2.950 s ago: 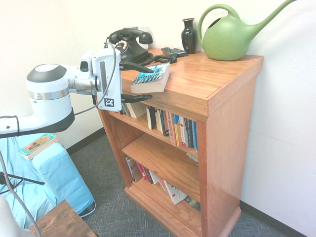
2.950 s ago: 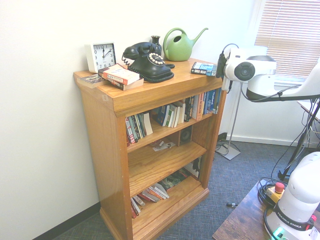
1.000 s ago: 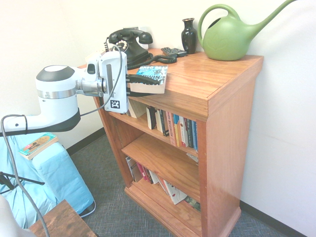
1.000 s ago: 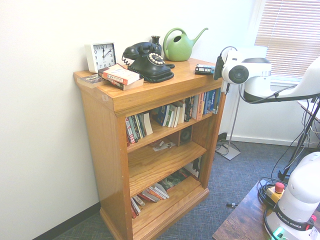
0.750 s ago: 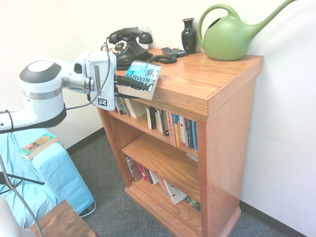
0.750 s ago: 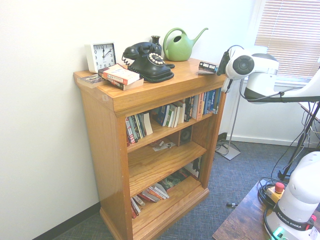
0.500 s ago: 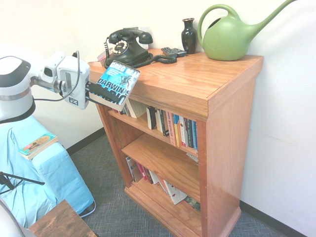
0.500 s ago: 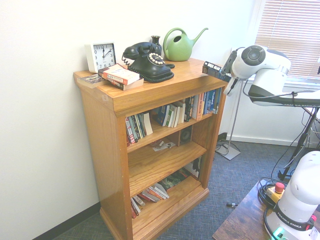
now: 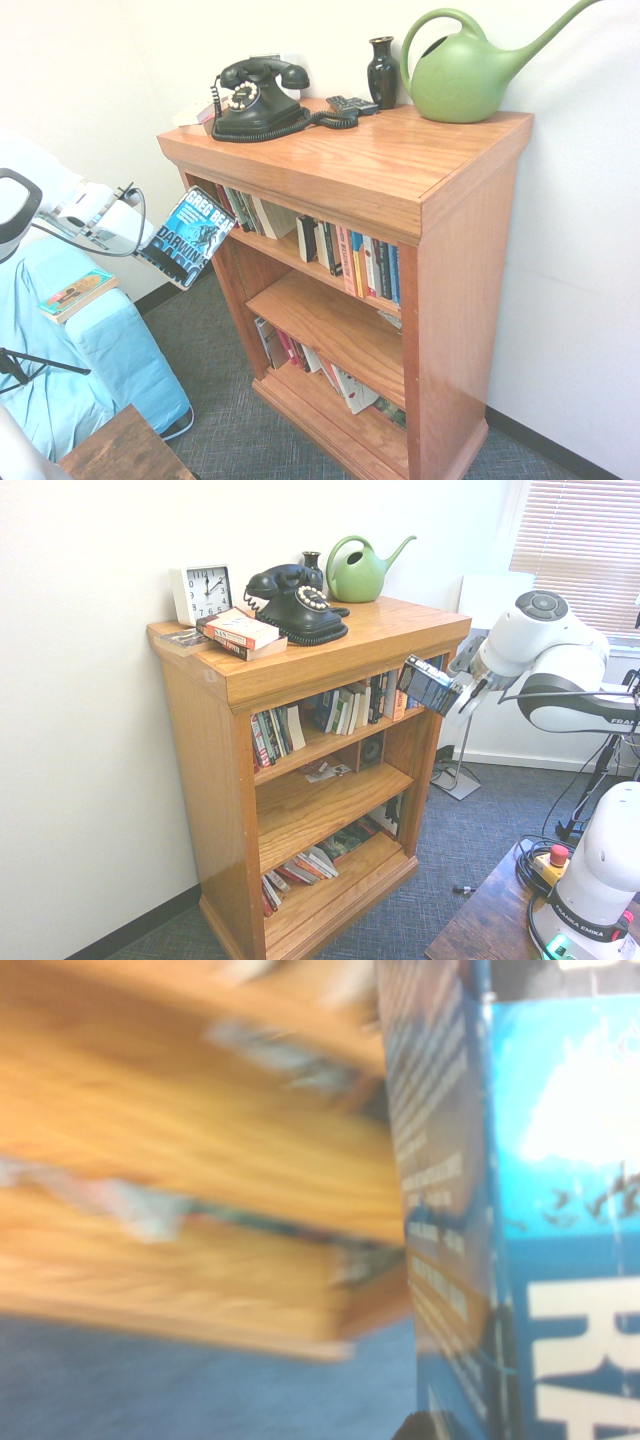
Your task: Put the book on the shelf
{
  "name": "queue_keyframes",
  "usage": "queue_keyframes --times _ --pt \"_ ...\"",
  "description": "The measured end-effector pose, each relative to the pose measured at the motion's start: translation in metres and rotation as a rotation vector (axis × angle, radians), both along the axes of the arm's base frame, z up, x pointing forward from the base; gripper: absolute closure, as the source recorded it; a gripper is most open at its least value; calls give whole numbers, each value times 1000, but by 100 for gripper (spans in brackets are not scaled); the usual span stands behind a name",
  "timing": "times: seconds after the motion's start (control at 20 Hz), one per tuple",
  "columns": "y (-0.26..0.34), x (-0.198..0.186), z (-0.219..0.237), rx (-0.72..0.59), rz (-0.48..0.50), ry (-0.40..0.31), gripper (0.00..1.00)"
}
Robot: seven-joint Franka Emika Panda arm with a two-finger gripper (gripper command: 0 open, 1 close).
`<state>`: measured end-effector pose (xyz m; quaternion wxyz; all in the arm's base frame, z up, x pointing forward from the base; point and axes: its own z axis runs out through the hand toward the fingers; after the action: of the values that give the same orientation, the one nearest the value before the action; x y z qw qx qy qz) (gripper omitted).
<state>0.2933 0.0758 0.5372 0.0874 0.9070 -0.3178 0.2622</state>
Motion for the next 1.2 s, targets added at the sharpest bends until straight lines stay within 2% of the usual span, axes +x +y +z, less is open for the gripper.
queue_keyframes --times 0.3,0.75,1.2 --pt "0 32 -44 69 30 -3 100" --pt "5 114 -105 165 149 -48 100" --pt "17 197 -94 208 171 -79 100"
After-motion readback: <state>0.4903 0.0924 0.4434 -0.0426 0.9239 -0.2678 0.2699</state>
